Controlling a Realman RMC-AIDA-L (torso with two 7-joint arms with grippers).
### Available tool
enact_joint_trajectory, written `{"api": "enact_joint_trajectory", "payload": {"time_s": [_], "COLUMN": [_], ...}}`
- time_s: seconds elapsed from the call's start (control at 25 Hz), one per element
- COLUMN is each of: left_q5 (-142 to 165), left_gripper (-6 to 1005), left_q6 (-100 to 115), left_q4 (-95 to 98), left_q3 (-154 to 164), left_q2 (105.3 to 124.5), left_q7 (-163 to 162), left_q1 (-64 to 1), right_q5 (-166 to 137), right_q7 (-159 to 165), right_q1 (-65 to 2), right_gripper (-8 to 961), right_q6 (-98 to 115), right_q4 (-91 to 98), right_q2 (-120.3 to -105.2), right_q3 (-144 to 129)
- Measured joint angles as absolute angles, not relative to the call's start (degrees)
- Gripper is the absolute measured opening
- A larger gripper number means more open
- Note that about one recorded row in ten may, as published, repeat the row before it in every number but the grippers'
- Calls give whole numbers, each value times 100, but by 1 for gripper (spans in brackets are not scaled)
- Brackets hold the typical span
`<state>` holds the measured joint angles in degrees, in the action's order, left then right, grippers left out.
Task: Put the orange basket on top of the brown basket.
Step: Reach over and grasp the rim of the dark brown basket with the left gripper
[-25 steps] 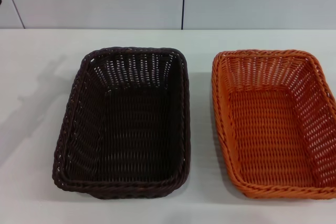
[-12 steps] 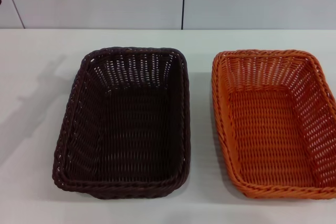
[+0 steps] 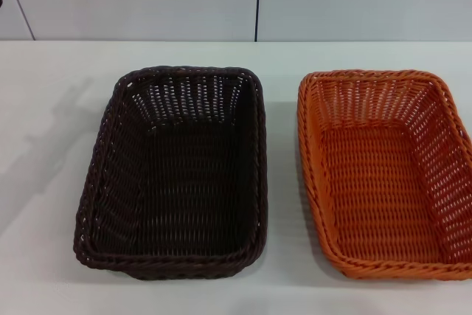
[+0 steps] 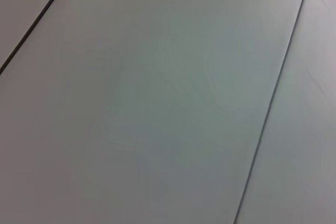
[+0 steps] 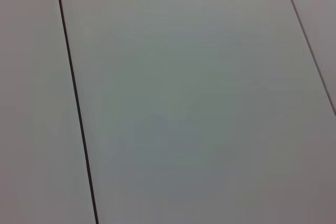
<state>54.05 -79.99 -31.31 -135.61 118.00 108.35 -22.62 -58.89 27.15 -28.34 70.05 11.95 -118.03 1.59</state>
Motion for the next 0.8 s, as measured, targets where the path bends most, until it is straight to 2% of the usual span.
{"api": "enact_joint_trajectory", "payload": {"time_s": [0.16,0.24,0.32,0.36,0.4,0.44,0.56,0.6,0.64,0.72,0.76,0.8], "left_q5": [5429,5538,5894,6190,6874,6874,8275,8988,8988,9683,10069,10888], "left_gripper": [833,832,831,830,830,829,828,827,827,826,825,825], "left_q6": [-7441,-6999,-6597,-6464,-6269,-6269,-6478,-6985,-6985,-7468,-7662,-7980], "left_q4": [-3301,-3505,-3819,-4001,-4332,-4332,-4755,-4975,-4975,-5341,-5595,-6154], "left_q3": [-13565,-13510,-13380,-13303,-13157,-13157,-12790,-12607,-12607,-12536,-12533,-12525], "left_q2": [11765,11695,11547,11438,11180,11180,10508,10173,10173,10022,10005,10072], "left_q7": [10370,9881,9269,8902,7979,7979,5887,5073,5073,4528,4269,3782], "left_q1": [-2320,-2357,-2396,-2432,-2513,-2513,-2785,-2978,-2978,-3129,-3179,-3243], "right_q5": [-5889,-5889,-5889,-5889,-5889,-5889,-5889,-5889,-5889,-5888,-5888,-5889], "right_q7": [2715,2715,2715,2714,2713,2713,2713,2700,2700,2692,2691,2686], "right_q1": [-2845,-2847,-2845,-2839,-2820,-2820,-2804,-2798,-2798,-2797,-2797,-2799], "right_gripper": [565,565,565,565,565,565,565,565,565,565,565,565], "right_q6": [7004,7004,7004,7004,7004,7004,7004,7003,7003,6979,6952,6887], "right_q4": [1195,1195,1195,1195,1195,1195,1195,1195,1195,1195,1195,1195], "right_q2": [-11803,-11803,-11803,-11803,-11803,-11803,-11793,-11786,-11786,-11778,-11774,-11771], "right_q3": [159,159,158,158,178,178,307,395,395,439,446,449]}}
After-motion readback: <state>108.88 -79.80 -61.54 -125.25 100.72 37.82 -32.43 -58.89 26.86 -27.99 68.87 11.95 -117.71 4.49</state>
